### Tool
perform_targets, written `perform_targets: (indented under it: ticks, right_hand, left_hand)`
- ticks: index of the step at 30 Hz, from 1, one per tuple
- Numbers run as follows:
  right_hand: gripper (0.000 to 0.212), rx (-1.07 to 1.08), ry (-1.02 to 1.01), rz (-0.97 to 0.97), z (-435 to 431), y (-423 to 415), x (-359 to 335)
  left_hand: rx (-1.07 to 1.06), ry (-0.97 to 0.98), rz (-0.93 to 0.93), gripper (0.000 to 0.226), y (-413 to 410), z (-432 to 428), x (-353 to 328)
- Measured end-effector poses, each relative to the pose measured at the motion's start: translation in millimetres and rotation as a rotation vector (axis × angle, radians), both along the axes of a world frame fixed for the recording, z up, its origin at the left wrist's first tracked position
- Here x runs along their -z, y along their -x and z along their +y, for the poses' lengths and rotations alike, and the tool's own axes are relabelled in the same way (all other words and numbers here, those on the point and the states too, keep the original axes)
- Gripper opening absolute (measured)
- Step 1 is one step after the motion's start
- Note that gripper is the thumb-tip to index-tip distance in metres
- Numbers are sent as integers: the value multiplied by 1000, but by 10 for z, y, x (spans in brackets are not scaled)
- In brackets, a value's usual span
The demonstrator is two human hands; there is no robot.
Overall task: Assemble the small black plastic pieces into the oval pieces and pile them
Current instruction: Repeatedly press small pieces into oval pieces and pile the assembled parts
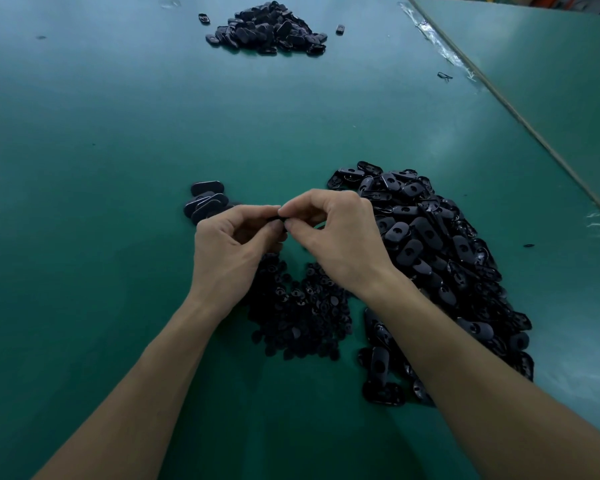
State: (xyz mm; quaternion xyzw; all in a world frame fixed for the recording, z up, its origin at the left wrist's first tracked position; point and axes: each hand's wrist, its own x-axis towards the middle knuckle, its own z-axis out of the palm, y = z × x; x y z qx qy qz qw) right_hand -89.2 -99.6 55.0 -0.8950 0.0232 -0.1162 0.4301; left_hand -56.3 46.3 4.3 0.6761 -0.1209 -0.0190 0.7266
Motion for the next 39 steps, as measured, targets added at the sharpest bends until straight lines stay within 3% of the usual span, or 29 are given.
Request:
perform_targets:
  ticks: [14,20,31,39]
  right_hand:
    - [11,13,17,44,21,-20,-7]
    - [23,9,78,21,45,-9,-36]
    - [11,-35,49,96,43,-14,-31]
    - [17,-41,106,119,26,-25,-5]
  left_hand:
    - [-13,24,40,21,-2,11,-13]
    - [3,45,50,22,13,-2,-29]
    - [-71,75,108,18,-21,19,3]
    - [-73,49,104,18,-24,12,14]
